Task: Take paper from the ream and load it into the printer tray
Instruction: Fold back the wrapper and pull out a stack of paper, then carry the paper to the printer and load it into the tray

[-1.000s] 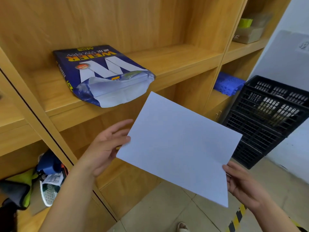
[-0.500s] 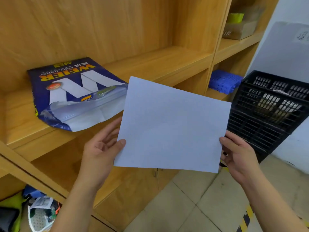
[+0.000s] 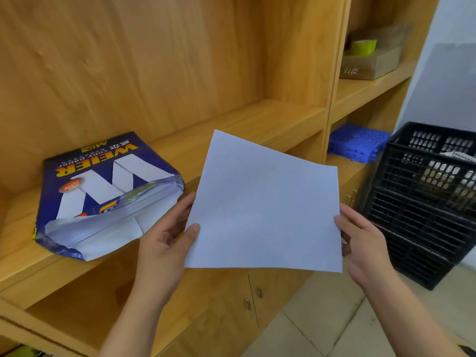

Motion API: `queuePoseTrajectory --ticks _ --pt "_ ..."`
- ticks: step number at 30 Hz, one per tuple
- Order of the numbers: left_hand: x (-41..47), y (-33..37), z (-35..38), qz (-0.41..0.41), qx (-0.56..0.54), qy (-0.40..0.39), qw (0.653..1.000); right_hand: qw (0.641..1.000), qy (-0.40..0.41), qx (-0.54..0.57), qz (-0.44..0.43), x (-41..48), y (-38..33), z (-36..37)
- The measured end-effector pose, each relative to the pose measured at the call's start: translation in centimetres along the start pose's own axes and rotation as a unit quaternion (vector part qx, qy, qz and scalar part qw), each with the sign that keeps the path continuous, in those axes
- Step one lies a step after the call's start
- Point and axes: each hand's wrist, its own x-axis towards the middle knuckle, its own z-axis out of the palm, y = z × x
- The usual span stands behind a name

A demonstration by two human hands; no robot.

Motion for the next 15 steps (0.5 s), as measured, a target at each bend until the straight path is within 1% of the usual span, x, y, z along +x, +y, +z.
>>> queuePoseTrajectory --ticks 5,9,11,15 --pt "2.8 -0.7 3.4 -0.001 -0.009 -0.02 1.0 0.999 -0.032 0.005 0.013 3.1 -1.0 -2.4" --pt "4.5 -2.3 7.4 -0.036 -0.033 -0.048 0.998 0.998 -0.06 0.003 -0.002 4.7 -2.0 -6.9" --pt "5.0 -3.2 10.1 -0.06 -0.046 -0.068 0.995 0.998 -0.06 0.015 -0.012 5.5 -2.5 -9.7" --pt "5.3 -5.1 16.2 -0.111 -0.079 -0.107 0.985 0.998 -0.031 0.037 -0.033 6.5 -3.8 -15.5"
